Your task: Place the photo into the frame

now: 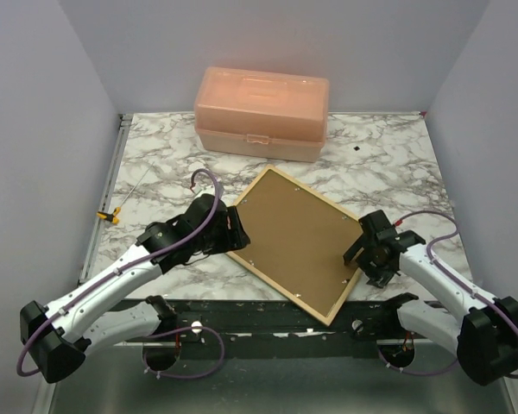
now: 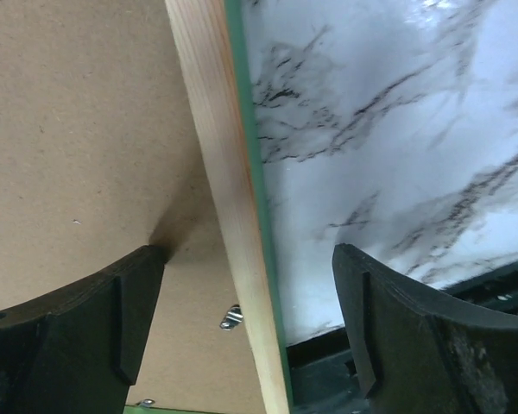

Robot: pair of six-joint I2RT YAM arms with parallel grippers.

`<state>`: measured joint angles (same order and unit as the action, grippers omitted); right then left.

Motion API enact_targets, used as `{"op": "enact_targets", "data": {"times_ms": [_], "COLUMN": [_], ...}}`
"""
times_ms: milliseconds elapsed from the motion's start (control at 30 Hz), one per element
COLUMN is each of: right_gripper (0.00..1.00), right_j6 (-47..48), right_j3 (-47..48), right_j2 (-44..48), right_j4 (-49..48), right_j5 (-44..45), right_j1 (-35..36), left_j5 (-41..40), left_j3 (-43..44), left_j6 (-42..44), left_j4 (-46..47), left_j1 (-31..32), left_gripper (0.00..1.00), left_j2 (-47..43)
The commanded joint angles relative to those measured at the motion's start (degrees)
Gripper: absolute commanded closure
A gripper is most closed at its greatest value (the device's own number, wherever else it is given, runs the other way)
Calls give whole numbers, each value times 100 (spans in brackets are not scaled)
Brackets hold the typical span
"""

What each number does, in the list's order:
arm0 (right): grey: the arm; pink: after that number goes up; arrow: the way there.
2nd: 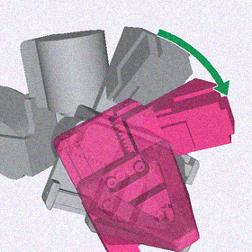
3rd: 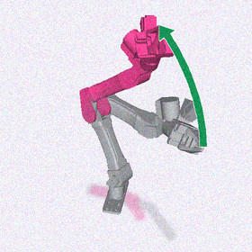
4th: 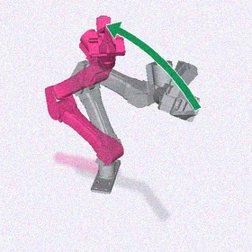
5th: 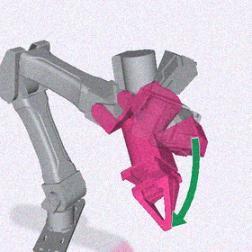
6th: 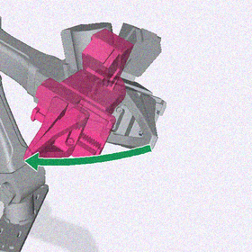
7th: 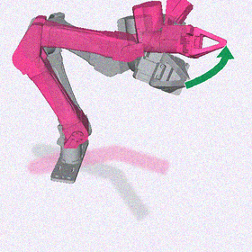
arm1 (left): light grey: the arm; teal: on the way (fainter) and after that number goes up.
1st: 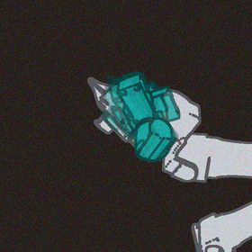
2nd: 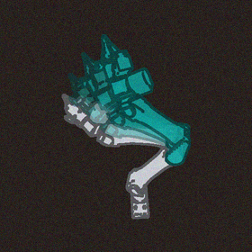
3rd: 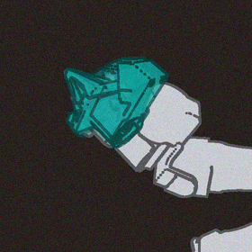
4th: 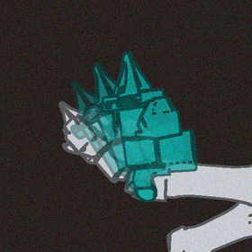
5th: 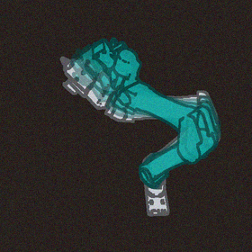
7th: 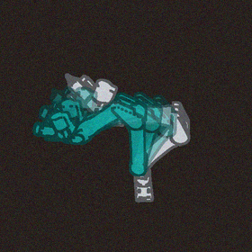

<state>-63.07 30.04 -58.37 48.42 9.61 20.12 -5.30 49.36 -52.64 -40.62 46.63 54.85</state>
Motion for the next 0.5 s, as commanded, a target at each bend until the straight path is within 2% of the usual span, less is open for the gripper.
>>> {"op": "enact_targets", "data": {"times_ms": [0,100,200,267,367,467], "right_gripper": [20,36,67,80,92,98], "right_j6": [436,902,1374,1725,2412,2969], "right_j3": [-112,25,274,499,822,1202], "right_j2": [34,-80,-408,-768,-1385,-1902], "right_j4": [-901,-1312,-1657,-1821,-2091,-2259], "right_j5": [-543,-492,-313,-275,-355,-476], "right_j1": [-26,-31,-26,-33,-26,-26], "left_j5": [315,394,508,525,806,970], "left_j3": [3,3,-1,-1,-23,-44], "left_j6": [307,406,527,634,817,992], "left_j4": [10,41,73,81,99,134], "left_j1": [-310,-496,-739,-924,-1254,-1640], "left_gripper": [34,34,34,34,34,34], "left_j2": [-167,-185,-147,-101,-10,52]}}
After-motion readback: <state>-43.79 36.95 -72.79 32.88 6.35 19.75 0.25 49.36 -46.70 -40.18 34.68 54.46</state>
